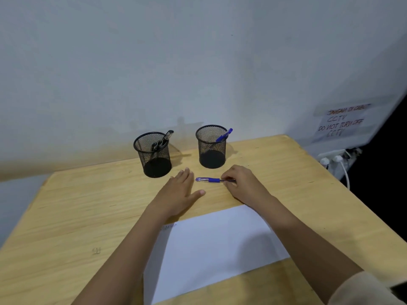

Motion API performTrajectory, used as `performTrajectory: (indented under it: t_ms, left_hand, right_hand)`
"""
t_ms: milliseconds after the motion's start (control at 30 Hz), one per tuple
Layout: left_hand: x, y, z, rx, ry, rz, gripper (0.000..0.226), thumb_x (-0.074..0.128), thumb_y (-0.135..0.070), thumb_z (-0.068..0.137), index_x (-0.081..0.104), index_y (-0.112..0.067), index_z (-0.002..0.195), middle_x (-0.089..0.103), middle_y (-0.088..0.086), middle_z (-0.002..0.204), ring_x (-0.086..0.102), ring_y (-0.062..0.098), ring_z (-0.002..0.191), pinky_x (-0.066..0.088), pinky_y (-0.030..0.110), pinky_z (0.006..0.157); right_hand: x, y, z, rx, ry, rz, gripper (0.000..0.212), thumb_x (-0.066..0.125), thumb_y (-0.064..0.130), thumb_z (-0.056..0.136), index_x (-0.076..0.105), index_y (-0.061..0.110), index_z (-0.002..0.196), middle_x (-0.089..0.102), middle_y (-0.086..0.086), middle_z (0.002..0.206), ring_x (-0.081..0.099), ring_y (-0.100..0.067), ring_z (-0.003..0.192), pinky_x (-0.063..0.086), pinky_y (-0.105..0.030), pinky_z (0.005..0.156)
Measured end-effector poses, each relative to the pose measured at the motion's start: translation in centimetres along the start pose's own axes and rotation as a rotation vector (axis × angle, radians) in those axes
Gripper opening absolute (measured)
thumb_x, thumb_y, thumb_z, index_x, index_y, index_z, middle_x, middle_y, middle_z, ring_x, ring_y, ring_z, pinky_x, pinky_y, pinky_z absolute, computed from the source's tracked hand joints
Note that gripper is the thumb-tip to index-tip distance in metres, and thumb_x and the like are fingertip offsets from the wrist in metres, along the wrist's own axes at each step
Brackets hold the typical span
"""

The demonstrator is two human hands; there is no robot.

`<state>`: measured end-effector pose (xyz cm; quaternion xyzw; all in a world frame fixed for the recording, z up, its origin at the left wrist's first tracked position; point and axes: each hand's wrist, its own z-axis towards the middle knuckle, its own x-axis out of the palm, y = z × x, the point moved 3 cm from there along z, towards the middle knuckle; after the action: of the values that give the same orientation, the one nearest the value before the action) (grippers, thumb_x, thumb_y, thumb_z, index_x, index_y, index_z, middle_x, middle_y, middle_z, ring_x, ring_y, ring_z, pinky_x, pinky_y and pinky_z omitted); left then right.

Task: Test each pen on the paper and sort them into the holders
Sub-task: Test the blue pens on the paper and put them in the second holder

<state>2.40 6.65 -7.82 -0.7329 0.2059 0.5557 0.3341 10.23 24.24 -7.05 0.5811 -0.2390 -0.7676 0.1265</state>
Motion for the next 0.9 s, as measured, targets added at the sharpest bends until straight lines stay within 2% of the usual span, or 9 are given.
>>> performTrajectory:
  t_ms: [100, 200, 333, 400, 467, 567, 733, 800, 900]
  left_hand:
    - [-0.2, -0.3, -0.3, -0.016, -0.011, -0.046, 0.075, 0.033, -0.055, 0.094, 0.008, -0.012, 0.15, 0.0, 0.006, 0.159, 0.0, 0.019, 0.147, 0.005, 0.037, 0.118]
    - [-0.9, -1.2, -0.7, 0.018, -0.136, -0.207, 0.06, 0.041, -0.044, 0.095, 0.031, -0.008, 0.141, 0.026, 0.009, 0.153, 0.024, 0.023, 0.141, 0.022, 0.03, 0.111]
    - [-2.5, -1.7, -1.6, 0.051, -0.316, -0.338, 0.032, 0.052, -0.024, 0.094, 0.059, -0.006, 0.118, 0.058, 0.008, 0.117, 0.053, 0.022, 0.107, 0.036, 0.022, 0.085]
    - [-3.4, -1.6, -2.1, 0.063, -0.377, -0.405, 0.021, 0.057, -0.019, 0.091, 0.067, -0.007, 0.105, 0.065, 0.008, 0.1, 0.057, 0.017, 0.089, 0.041, 0.021, 0.076]
    - [-4.4, -1.5, -3.3, 0.071, -0.426, -0.539, 0.015, 0.063, -0.015, 0.087, 0.069, -0.008, 0.099, 0.065, 0.005, 0.088, 0.055, 0.008, 0.075, 0.04, 0.011, 0.067]
    - [-5.7, -1.2, -5.1, 0.09, -0.464, -0.734, 0.012, 0.067, -0.013, 0.083, 0.072, -0.012, 0.095, 0.067, 0.003, 0.083, 0.056, 0.004, 0.071, 0.04, 0.007, 0.062]
    - [-6.4, -1.4, -7.0, 0.119, -0.496, -0.938, 0.015, 0.07, -0.015, 0.081, 0.071, -0.029, 0.085, 0.063, -0.005, 0.071, 0.052, 0.005, 0.065, 0.04, 0.01, 0.062]
    - [-6.4, -2.0, -7.6, 0.142, -0.489, -0.953, 0.015, 0.07, -0.013, 0.081, 0.072, -0.027, 0.085, 0.064, -0.006, 0.07, 0.053, 0.003, 0.065, 0.041, 0.011, 0.064]
    - [-6.4, -2.7, -8.1, 0.184, -0.445, -0.889, 0.012, 0.068, -0.014, 0.083, 0.074, -0.021, 0.091, 0.065, -0.004, 0.073, 0.056, 0.004, 0.068, 0.043, 0.014, 0.069]
  right_hand:
    - [0.1, 0.2, 0.1, 0.01, -0.021, -0.013, 0.02, 0.057, 0.011, 0.089, 0.07, 0.009, 0.103, 0.065, -0.013, 0.1, 0.056, -0.025, 0.097, 0.044, -0.031, 0.083]
    - [-0.1, 1.1, -0.1, -0.027, -0.033, -0.013, 0.02, 0.056, 0.009, 0.089, 0.071, 0.008, 0.101, 0.064, -0.014, 0.097, 0.056, -0.026, 0.095, 0.043, -0.032, 0.08]
    - [-1.5, 2.7, -1.1, -0.145, -0.084, 0.025, 0.017, 0.057, 0.006, 0.087, 0.07, 0.005, 0.097, 0.062, -0.013, 0.093, 0.055, -0.023, 0.087, 0.041, -0.027, 0.076]
    - [-2.6, 3.4, -1.3, -0.222, -0.083, 0.063, 0.013, 0.06, 0.005, 0.085, 0.07, 0.006, 0.093, 0.061, -0.007, 0.088, 0.053, -0.018, 0.08, 0.041, -0.025, 0.074]
    - [-3.9, 4.1, -1.7, -0.244, -0.079, 0.138, 0.01, 0.065, 0.006, 0.081, 0.071, 0.008, 0.089, 0.058, 0.0, 0.082, 0.056, -0.014, 0.076, 0.045, -0.021, 0.071]
    - [-6.1, 4.5, -2.3, -0.127, -0.074, 0.396, 0.009, 0.074, 0.006, 0.075, 0.074, 0.01, 0.083, 0.064, 0.002, 0.075, 0.059, -0.006, 0.068, 0.044, -0.012, 0.065]
    - [-5.8, 5.5, -3.7, 0.118, -0.093, 1.217, 0.01, 0.07, 0.001, 0.074, 0.07, 0.006, 0.083, 0.069, -0.002, 0.067, 0.066, -0.008, 0.065, 0.052, -0.014, 0.065]
    - [-4.2, 6.6, -4.2, 0.141, -0.067, 1.318, 0.017, 0.072, 0.005, 0.069, 0.069, 0.006, 0.086, 0.069, -0.001, 0.069, 0.066, -0.007, 0.068, 0.052, -0.014, 0.067]
    - [-2.4, 8.6, -4.2, 0.083, -0.005, 1.227, 0.013, 0.07, 0.005, 0.075, 0.068, 0.003, 0.087, 0.069, -0.004, 0.07, 0.065, -0.011, 0.071, 0.051, -0.017, 0.07]
